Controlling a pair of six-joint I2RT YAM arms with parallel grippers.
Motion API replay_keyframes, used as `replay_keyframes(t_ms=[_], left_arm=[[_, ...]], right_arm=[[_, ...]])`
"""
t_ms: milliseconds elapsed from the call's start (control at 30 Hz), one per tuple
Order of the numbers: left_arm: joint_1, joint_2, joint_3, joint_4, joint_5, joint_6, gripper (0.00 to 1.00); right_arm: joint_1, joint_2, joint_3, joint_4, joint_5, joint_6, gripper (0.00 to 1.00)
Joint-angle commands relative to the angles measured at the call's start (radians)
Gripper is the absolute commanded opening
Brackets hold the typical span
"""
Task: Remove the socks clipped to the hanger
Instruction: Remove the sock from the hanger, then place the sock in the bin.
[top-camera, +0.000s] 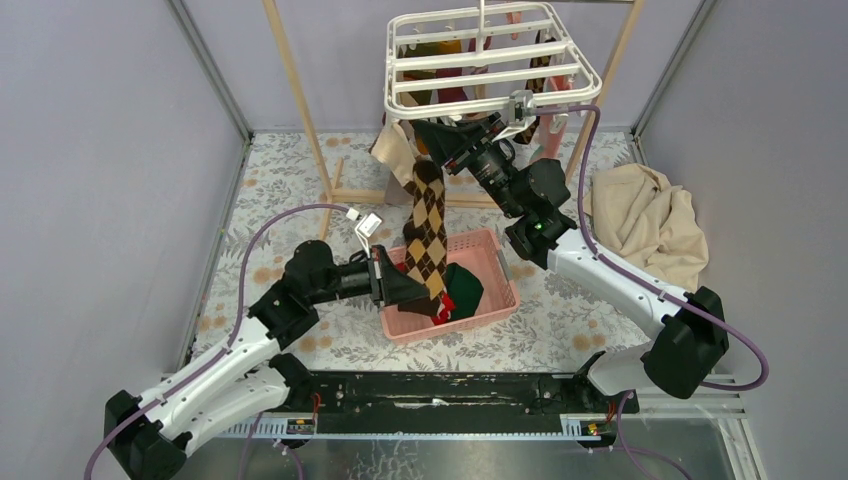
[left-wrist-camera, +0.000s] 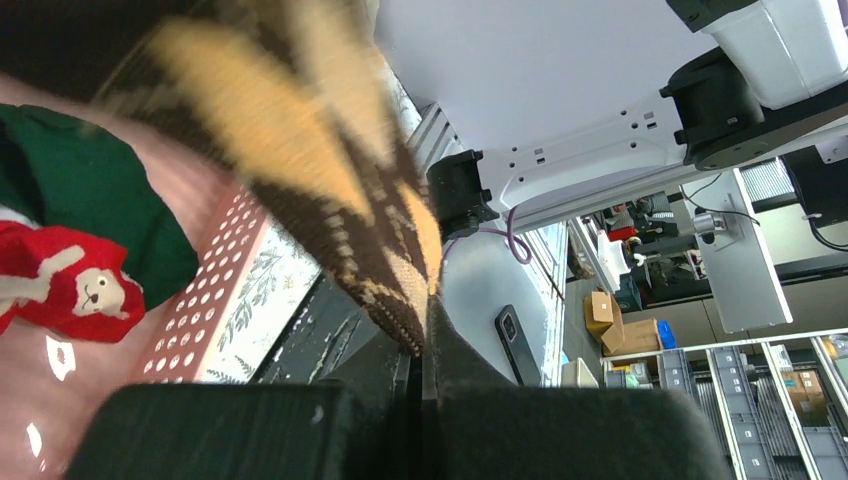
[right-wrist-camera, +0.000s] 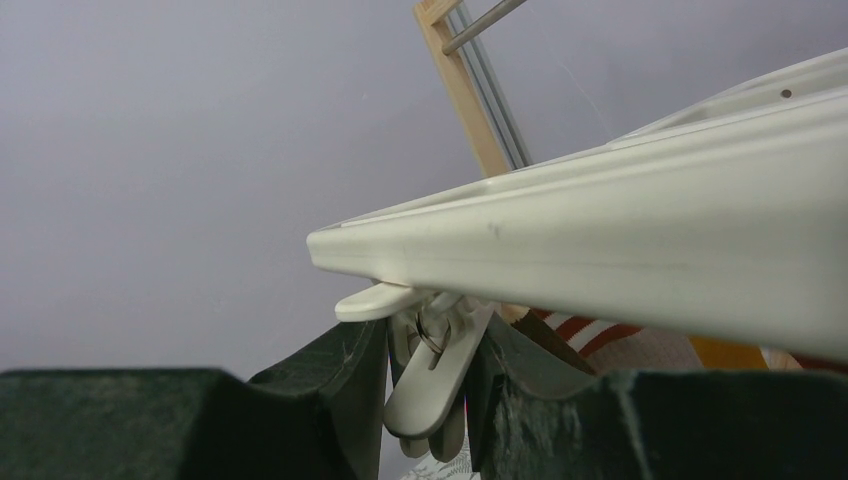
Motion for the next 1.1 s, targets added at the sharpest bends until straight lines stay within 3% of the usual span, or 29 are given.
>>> replay_keyframes(t_ms=[0,200,300,533,933,1067], left_arm=[[-0.007,-0.04,-0.012,-0.057,-0.01,0.03,0.0],[-0.008,-0.051,-0.016,-0.063,-0.016,0.033,0.0],[-0.008,-0.038,-0.014,-0.042,-0.014,0.029,0.0],[-0.009,0.015,0.011,0.005,0.002,0.024,0.0],[-0.014,0.111,0.036,0.097,0.005,0.014,0.0],[-0.014,0.154,0.023,0.157,-0.007,0.002,0.0]], right_arm=[[-0.011,-0.013,0.011,0.035,0.02,-0.007,0.28],[-0.011,-0.018,0.011,0.027,0.019,-0.01,0.31],[-0.011,-0.022,0.001,0.023,0.022,-0.007,0.46],[-0.011,-0.057,-0.066,0.022,0.039,0.004,0.68],[-0.011,-0.191,-0.304,0.004,0.058,0.036,0.81],[-0.011,-0.241,-0.404,-0.01,0.061,0.05,0.91]])
